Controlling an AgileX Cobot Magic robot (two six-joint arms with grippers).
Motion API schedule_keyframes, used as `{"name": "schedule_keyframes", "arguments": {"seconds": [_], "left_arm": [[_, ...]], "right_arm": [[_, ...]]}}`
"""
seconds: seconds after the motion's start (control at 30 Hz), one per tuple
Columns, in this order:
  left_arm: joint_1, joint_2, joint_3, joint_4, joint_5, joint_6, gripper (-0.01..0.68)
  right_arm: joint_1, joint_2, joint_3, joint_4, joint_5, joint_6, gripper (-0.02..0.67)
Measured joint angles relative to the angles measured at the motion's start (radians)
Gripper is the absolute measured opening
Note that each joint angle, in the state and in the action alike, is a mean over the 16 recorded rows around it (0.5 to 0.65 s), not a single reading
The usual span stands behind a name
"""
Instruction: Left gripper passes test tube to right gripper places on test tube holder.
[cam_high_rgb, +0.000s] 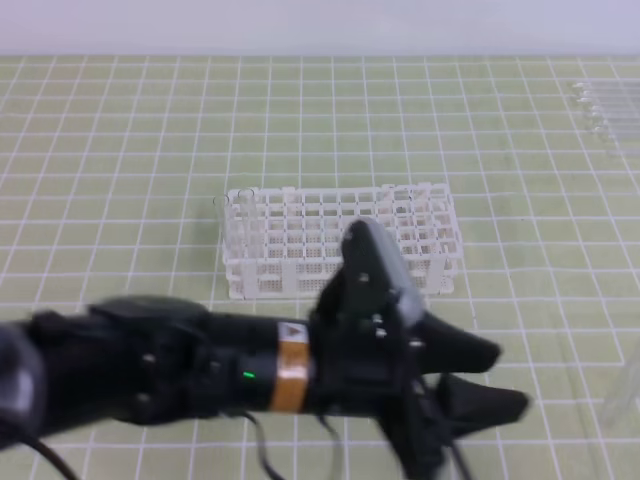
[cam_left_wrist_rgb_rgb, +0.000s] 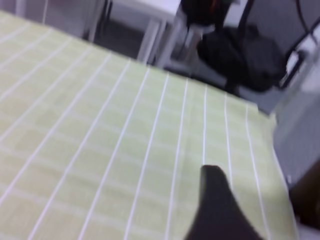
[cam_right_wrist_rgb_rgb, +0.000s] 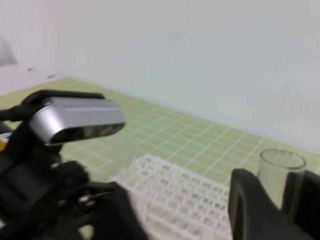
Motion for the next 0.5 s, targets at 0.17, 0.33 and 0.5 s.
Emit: {"name": "schedule_keyframes", "arguments": {"seconds": [0.17,0.33,0.5], "left_arm": [[0.104,-0.078,0.0,0.258,0.011,-0.189,0.175],[0.214,-0.188,0.015,0.47,0.015,-0.351,0.064],[0.308,-0.321,0.063,0.579,0.04,-0.448,0.007]], "right_arm": [[0.0,0.006,0.0,0.057,-0.022,-0.057,0.105],[0.0,0.032,0.0,0.124,-0.015,-0.122,0.105],[0.0,0.083,0.0,0.199,0.02,-0.217,0.105]]}}
